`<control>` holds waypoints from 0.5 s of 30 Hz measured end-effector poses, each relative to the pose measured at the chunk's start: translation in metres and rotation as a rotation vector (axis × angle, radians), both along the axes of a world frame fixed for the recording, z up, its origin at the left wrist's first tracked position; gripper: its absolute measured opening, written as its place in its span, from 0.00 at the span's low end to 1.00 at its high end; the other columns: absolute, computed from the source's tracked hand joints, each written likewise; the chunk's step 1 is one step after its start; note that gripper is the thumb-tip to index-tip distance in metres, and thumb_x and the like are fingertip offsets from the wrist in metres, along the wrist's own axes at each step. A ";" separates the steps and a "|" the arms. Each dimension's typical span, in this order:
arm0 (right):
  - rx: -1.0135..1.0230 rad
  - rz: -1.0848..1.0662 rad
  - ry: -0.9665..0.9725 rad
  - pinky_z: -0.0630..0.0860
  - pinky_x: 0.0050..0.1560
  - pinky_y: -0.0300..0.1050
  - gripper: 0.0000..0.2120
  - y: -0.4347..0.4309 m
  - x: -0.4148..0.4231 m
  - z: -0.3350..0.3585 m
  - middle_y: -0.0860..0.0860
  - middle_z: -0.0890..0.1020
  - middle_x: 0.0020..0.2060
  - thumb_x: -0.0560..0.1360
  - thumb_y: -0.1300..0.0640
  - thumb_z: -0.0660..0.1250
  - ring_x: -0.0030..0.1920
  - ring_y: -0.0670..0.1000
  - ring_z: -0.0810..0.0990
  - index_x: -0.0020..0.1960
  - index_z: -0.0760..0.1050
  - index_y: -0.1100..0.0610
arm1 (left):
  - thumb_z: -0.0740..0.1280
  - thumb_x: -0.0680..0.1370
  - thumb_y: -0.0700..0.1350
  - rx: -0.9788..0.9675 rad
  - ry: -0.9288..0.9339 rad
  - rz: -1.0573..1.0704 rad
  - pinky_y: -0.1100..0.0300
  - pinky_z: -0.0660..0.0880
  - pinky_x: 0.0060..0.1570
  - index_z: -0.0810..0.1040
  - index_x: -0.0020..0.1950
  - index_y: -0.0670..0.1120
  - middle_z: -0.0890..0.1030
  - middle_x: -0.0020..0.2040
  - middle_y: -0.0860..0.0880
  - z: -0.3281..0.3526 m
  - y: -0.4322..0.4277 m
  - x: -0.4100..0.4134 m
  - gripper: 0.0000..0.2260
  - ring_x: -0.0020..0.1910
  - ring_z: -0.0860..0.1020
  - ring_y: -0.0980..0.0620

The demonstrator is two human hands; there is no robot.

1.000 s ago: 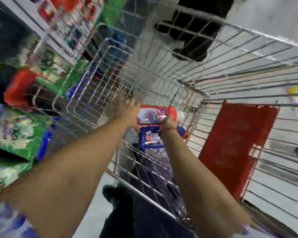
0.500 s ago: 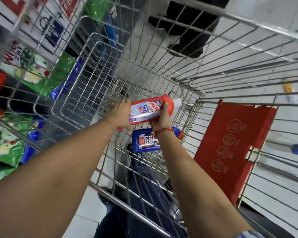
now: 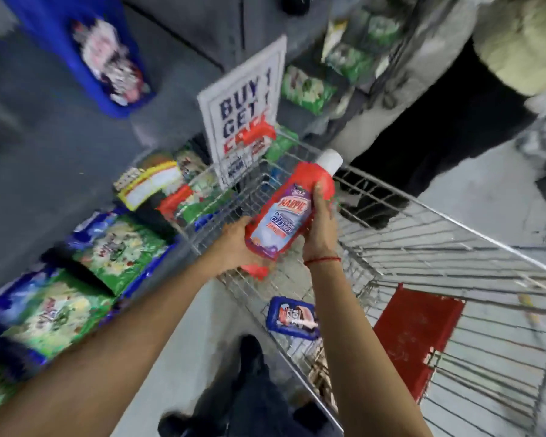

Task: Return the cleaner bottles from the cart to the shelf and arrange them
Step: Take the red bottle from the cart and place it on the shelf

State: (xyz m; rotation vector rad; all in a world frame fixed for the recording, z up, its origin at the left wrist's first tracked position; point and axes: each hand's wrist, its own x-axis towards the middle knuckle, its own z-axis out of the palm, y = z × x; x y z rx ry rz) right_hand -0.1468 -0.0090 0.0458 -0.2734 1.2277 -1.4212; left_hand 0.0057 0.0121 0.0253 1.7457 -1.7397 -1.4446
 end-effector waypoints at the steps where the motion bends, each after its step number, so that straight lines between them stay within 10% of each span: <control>1: -0.055 0.018 0.022 0.77 0.52 0.51 0.08 -0.002 0.011 0.019 0.60 0.81 0.47 0.77 0.54 0.64 0.44 0.55 0.79 0.50 0.77 0.59 | 0.82 0.56 0.43 -0.020 0.047 0.053 0.68 0.76 0.50 0.74 0.58 0.42 0.81 0.56 0.43 0.013 0.005 0.009 0.33 0.53 0.79 0.49; 5: -0.170 0.115 0.078 0.77 0.34 0.36 0.07 -0.004 0.062 0.085 0.52 0.79 0.31 0.75 0.57 0.67 0.30 0.44 0.78 0.40 0.71 0.56 | 0.82 0.57 0.47 -0.170 0.116 0.238 0.76 0.72 0.41 0.75 0.59 0.44 0.82 0.52 0.48 0.062 0.032 0.054 0.33 0.45 0.79 0.56; 8: -0.254 0.270 0.076 0.78 0.35 0.38 0.09 0.008 0.115 0.122 0.55 0.76 0.35 0.74 0.57 0.68 0.31 0.46 0.78 0.43 0.68 0.58 | 0.81 0.56 0.51 -0.218 0.230 0.359 0.62 0.77 0.51 0.74 0.60 0.45 0.82 0.53 0.49 0.087 0.062 0.101 0.35 0.49 0.81 0.52; 12: -0.328 0.477 0.087 0.77 0.39 0.41 0.10 0.041 0.202 0.151 0.54 0.78 0.33 0.73 0.57 0.69 0.33 0.49 0.78 0.40 0.69 0.57 | 0.81 0.56 0.48 -0.302 0.271 0.548 0.73 0.76 0.40 0.78 0.48 0.53 0.83 0.45 0.58 0.108 0.120 0.169 0.23 0.39 0.81 0.65; 15: -0.401 0.656 0.097 0.76 0.37 0.37 0.11 0.080 0.269 0.165 0.47 0.80 0.27 0.72 0.58 0.70 0.31 0.44 0.79 0.36 0.69 0.57 | 0.80 0.58 0.43 -0.320 0.252 0.707 0.67 0.79 0.44 0.79 0.50 0.50 0.84 0.47 0.51 0.115 0.173 0.221 0.23 0.42 0.82 0.57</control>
